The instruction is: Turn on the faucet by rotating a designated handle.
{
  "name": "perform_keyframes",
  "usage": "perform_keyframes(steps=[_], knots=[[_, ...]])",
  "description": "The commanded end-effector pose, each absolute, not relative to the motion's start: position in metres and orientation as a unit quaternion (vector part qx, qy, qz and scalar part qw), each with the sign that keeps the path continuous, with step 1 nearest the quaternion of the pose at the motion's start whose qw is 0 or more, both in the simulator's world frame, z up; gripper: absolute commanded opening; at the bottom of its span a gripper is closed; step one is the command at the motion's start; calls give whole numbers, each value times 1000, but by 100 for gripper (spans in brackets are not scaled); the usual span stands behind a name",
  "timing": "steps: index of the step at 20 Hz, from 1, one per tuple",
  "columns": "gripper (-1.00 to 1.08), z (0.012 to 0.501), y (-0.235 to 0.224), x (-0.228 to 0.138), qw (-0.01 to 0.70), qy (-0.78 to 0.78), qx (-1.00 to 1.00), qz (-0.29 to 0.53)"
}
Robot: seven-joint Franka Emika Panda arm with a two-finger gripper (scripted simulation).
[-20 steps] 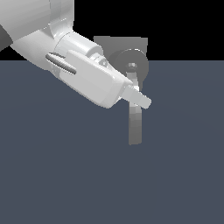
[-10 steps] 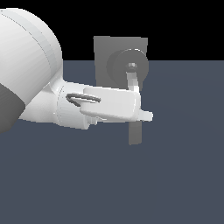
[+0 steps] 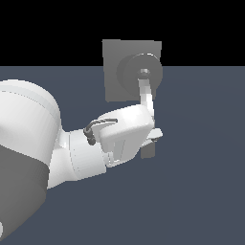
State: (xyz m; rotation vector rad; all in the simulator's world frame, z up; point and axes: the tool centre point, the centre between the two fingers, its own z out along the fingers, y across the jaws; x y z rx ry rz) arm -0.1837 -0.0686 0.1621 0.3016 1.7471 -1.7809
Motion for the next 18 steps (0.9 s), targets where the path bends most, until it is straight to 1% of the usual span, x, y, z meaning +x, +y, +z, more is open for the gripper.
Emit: perform_keyframes(steps=[1,9,18], knots=[[-100,156,-67,-179,308,651,44,-692],[-100,137,-57,-163,292,585,-170,-737],[-100,117,-42,-149,253,452,-387,-762]])
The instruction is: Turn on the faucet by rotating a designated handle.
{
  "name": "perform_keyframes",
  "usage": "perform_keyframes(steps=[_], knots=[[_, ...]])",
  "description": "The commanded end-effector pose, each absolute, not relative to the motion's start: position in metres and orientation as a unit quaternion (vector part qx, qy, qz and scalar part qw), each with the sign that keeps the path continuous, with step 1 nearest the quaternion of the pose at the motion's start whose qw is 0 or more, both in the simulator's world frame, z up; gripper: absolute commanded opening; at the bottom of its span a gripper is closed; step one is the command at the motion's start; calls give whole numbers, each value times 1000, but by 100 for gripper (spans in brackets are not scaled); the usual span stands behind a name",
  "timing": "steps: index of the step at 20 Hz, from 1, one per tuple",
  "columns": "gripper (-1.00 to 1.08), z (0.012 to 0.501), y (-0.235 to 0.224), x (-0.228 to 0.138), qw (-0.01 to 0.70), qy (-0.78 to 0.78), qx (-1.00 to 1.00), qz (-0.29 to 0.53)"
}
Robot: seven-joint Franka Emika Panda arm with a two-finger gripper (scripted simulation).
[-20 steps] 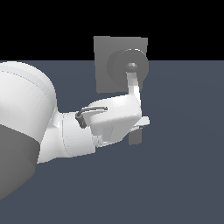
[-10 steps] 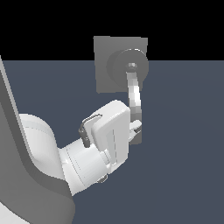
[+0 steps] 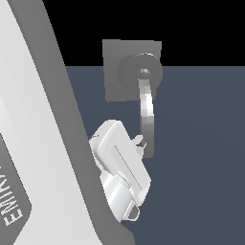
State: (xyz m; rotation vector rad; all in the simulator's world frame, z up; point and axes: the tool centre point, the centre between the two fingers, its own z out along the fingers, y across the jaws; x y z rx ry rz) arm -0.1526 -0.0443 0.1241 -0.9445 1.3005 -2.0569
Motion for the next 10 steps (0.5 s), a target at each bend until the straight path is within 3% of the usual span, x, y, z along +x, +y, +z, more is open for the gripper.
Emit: perform_keyframes(steps=[1,10], knots=[[-100,115,-40,-148,247,434,-409,-764],[-100,97,-24,-139,186,247,-576,-757]])
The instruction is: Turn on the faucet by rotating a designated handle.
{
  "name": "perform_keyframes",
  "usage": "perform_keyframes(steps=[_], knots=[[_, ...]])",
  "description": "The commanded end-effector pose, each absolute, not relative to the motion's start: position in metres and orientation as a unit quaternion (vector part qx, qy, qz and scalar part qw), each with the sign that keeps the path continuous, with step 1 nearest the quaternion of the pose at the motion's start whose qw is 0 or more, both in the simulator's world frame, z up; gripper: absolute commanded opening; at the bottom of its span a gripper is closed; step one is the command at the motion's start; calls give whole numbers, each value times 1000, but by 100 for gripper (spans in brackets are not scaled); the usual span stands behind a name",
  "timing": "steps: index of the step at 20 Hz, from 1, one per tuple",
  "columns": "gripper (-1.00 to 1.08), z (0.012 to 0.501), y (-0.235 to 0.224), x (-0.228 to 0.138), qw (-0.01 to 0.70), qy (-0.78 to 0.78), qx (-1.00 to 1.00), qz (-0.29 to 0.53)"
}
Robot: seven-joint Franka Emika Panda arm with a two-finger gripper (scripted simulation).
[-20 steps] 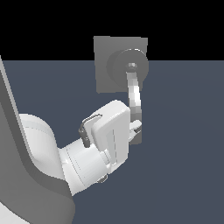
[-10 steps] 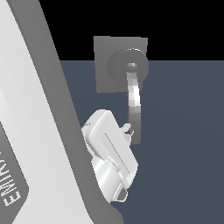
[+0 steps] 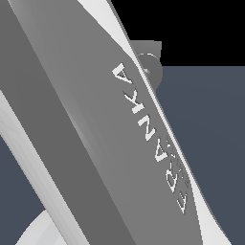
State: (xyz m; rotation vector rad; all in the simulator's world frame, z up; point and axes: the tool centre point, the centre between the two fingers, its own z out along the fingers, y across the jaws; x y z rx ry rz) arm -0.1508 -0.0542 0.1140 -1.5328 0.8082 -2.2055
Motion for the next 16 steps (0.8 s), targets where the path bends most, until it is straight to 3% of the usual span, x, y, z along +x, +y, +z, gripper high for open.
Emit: perform_keyframes(steps=[1,16], knots=[[-100,95,-22,-138,178,224,-591,-754],[-100,81,-9,-134,87,-27,-700,-709]])
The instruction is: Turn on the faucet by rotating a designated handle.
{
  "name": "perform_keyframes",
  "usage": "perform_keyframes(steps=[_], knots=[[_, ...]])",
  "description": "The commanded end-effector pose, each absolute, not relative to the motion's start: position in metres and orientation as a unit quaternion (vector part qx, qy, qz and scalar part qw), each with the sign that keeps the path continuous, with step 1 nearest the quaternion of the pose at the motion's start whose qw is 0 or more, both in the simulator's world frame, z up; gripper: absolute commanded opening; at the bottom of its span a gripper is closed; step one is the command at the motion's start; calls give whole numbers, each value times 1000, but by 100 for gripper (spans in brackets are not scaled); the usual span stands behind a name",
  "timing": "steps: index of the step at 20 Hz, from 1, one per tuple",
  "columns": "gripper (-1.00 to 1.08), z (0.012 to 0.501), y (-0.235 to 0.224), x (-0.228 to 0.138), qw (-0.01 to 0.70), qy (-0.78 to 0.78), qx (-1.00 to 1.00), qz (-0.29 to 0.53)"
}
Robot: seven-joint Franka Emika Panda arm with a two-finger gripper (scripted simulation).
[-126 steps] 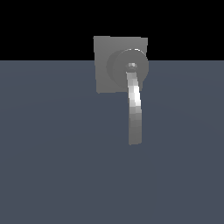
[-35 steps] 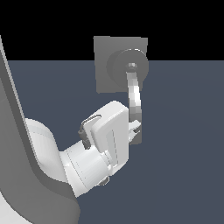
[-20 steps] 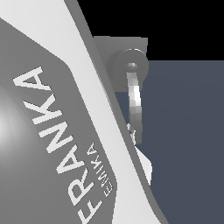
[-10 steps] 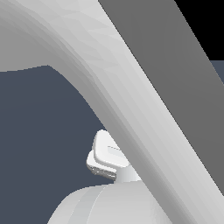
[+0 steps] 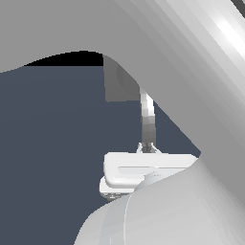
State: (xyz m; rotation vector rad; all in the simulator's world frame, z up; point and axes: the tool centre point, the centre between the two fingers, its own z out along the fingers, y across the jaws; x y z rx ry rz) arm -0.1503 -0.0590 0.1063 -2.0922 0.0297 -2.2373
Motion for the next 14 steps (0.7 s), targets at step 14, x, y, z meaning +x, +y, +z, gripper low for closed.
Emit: perform_keyframes(steps=[14], knots=[[-100,81,-22,-131,78,-50,-705,-703]])
